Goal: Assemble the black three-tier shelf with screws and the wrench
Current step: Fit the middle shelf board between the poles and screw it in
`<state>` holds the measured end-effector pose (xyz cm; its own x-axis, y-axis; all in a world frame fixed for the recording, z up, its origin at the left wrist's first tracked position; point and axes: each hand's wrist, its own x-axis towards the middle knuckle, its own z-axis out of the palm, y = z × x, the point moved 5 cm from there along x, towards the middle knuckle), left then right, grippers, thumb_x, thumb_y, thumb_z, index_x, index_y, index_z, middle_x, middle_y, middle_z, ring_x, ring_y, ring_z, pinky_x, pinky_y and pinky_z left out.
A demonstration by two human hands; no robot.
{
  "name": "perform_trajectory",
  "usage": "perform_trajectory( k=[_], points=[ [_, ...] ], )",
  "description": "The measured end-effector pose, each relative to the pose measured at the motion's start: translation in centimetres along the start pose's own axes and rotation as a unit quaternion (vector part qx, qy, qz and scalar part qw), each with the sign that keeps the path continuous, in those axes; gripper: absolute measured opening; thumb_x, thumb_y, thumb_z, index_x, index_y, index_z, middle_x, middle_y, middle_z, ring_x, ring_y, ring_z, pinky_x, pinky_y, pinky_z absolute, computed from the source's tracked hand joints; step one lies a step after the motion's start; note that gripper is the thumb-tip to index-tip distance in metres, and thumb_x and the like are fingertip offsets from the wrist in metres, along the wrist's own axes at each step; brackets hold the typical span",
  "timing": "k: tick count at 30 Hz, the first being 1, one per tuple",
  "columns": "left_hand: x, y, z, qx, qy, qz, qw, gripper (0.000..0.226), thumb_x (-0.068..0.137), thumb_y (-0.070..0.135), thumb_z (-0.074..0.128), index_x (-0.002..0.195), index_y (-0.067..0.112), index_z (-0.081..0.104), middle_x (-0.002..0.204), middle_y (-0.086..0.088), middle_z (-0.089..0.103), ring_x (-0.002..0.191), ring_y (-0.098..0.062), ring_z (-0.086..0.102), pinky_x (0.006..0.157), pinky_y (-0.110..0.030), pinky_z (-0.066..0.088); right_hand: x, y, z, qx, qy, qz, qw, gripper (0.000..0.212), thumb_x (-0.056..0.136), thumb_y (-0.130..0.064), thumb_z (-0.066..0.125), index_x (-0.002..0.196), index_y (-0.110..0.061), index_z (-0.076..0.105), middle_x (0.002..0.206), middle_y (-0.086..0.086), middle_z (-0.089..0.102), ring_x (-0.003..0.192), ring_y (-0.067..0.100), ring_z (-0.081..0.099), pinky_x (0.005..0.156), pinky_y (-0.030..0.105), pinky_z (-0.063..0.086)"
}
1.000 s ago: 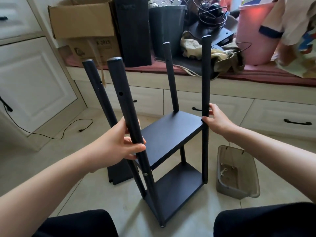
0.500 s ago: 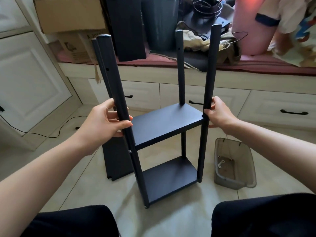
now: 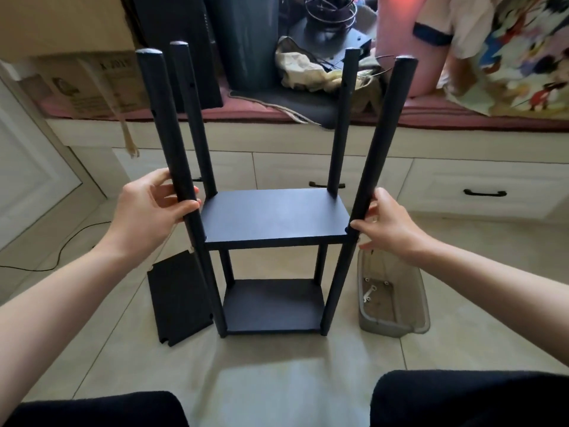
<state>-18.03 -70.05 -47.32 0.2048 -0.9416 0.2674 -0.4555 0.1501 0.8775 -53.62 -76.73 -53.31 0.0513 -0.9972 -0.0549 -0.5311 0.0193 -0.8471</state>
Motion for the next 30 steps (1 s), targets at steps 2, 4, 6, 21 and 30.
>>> perform_trajectory(
  k=[2,4,6,21,30],
  points=[
    [0.8,0.2,0.5,0.003,0.005,0.015,1.0,0.04,0.083,0.001,0.076,0.116,0.021,0.064,0.103,-0.002,0.073,0.099,-0.018,0.073,0.088,-0.043,0.059,-0.4,0.3,-0.3,0.006,0.008,-0.018,1.0,0.038,0.091,-0.003,0.065,0.12,-0.017,0.045,0.105,0.007,0.06,0.094,0.023,0.066,0.062,0.044,0.062],
    [1.2,0.2,1.2,-0.001,0.005,0.023,1.0,0.039,0.084,0.002,0.076,0.114,0.024,0.064,0.103,-0.001,0.073,0.098,-0.017,0.073,0.089,-0.042,0.059,-0.5,0.8,-0.7,0.015,0.021,-0.027,0.999,0.039,0.091,-0.003,0.065,0.118,-0.022,0.044,0.105,0.007,0.061,0.096,0.024,0.065,0.061,0.044,0.062],
    [1.4,0.0,2.0,-0.003,-0.003,0.025,1.0,0.039,0.084,0.003,0.075,0.116,0.022,0.065,0.103,-0.001,0.073,0.099,-0.017,0.072,0.091,-0.043,0.059,-0.4,1.3,-1.1,0.024,0.035,-0.025,0.999,0.044,0.091,-0.002,0.066,0.116,-0.03,0.043,0.104,0.008,0.064,0.095,0.024,0.067,0.061,0.042,0.062],
    [1.7,-0.9,3.2,0.026,-0.008,-0.011,1.0,0.036,0.079,0.0,0.08,0.106,0.021,0.069,0.099,0.0,0.075,0.092,-0.009,0.073,0.089,-0.032,0.058,-0.4,2.6,-2.4,-0.004,0.052,-0.026,0.998,0.056,0.088,-0.003,0.071,0.129,-0.032,0.046,0.1,0.006,0.067,0.095,0.023,0.067,0.064,0.042,0.062],
    [1.4,-1.2,2.6,0.052,-0.027,-0.029,0.998,0.034,0.078,0.003,0.081,0.097,0.026,0.066,0.095,0.004,0.076,0.092,-0.01,0.073,0.087,-0.034,0.059,-0.4,2.7,-2.3,-0.016,0.061,-0.02,0.998,0.048,0.085,-0.009,0.075,0.118,-0.034,0.05,0.098,0.005,0.07,0.097,0.025,0.067,0.072,0.049,0.061]
  ],
)
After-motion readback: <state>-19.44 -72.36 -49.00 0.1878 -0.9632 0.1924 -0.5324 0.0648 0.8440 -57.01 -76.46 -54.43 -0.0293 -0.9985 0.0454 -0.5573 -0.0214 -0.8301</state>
